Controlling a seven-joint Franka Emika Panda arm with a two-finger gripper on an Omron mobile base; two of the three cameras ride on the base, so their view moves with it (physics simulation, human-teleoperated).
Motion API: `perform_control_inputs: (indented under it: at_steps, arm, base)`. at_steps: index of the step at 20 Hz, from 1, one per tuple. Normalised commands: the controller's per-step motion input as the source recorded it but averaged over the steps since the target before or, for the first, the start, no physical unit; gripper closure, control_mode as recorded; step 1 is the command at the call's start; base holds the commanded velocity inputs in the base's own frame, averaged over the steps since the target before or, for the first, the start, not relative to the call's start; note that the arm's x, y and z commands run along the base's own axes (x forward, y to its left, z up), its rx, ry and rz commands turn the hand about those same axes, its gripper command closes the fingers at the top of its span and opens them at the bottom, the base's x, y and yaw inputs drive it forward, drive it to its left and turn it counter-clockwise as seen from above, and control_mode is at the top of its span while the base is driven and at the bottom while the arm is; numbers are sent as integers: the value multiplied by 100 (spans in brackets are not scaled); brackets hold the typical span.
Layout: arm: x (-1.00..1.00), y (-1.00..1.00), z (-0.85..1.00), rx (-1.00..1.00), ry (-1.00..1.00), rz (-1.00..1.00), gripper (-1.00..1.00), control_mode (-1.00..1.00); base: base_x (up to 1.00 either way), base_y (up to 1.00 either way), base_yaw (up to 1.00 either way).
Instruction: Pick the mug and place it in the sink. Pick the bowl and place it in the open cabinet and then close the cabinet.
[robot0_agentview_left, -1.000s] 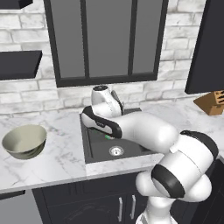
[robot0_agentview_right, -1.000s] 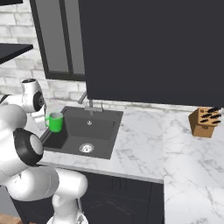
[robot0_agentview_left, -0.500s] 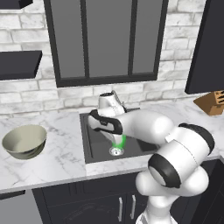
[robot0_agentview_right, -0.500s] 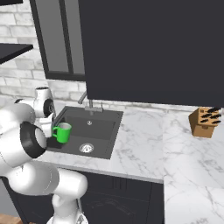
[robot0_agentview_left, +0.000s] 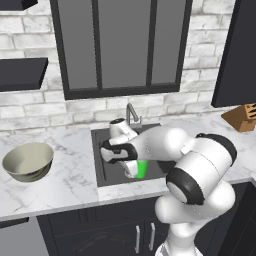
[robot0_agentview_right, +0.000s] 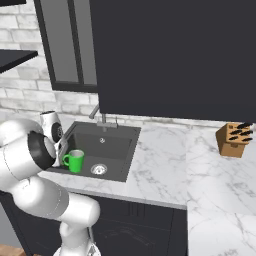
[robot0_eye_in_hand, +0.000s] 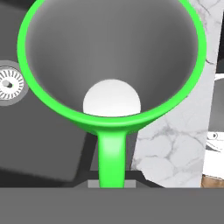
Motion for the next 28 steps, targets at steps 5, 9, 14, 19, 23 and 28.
perform_control_inputs:
  at_steps: [5, 9, 14, 19, 23, 28]
  arm:
    - [0, -20, 0, 0, 0, -8, 100, -100]
    - [0, -17, 0, 0, 0, -6, 100, -100]
    - [7, -16, -1, 0, 0, -3, 100, -100]
    - [21, -13, 0, -3, -3, 0, 100, -100]
    - [12, -1, 0, -8, -7, 0, 100, -100]
    - [16, 0, 0, -4, -2, 0, 100, -100]
  base:
    - [0, 0, 0]
    - [0, 0, 0]
    - [0, 0, 0]
    - [0, 0, 0]
    - [0, 0, 0]
    - [0, 0, 0]
